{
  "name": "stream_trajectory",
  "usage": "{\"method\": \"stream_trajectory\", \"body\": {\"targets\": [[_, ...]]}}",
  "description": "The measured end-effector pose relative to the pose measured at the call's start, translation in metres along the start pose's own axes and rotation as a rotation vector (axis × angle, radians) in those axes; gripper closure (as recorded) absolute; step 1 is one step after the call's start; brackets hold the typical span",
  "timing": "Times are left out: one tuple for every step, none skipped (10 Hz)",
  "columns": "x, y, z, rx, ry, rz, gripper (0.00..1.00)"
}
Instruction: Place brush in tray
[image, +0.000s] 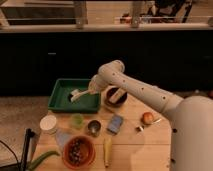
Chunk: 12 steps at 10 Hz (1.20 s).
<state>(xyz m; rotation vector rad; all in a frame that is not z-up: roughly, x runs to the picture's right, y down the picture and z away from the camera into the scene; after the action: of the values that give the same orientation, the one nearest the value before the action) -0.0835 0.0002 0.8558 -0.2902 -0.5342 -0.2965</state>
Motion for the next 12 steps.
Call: {"method": "stream_trajectory", "body": {"targets": [[-0.004,-0.002,0.004,-0.003,-0.001,-0.004,1.0],[-0.009,-0.004,0.008,-0.007,-0.002,-0.001,1.0],[-0.009,-0.005,0.01,-0.007,0.0,0.007,1.0],[-0.008,-0.006,0.011,-0.002,-0.001,0.017,1.0],[-0.011,-0.007,0.014,0.006,-0.012,0.025,1.0],[-0.017,-0.008,0.017,0.014,-0.033,0.03,1.0],[-0.02,-0.009,0.018,0.024,-0.054,0.029,1.0],[-0.023,-0.009,0.018,0.03,-0.071,0.027,1.0],[-0.027,-0.009,0.019,0.034,-0.088,0.024,1.0],[-0.033,-0.01,0.021,0.036,-0.103,0.018,1.0],[-0.038,-0.012,0.023,0.036,-0.114,0.014,1.0],[-0.045,-0.014,0.026,0.035,-0.12,0.008,1.0]]}}
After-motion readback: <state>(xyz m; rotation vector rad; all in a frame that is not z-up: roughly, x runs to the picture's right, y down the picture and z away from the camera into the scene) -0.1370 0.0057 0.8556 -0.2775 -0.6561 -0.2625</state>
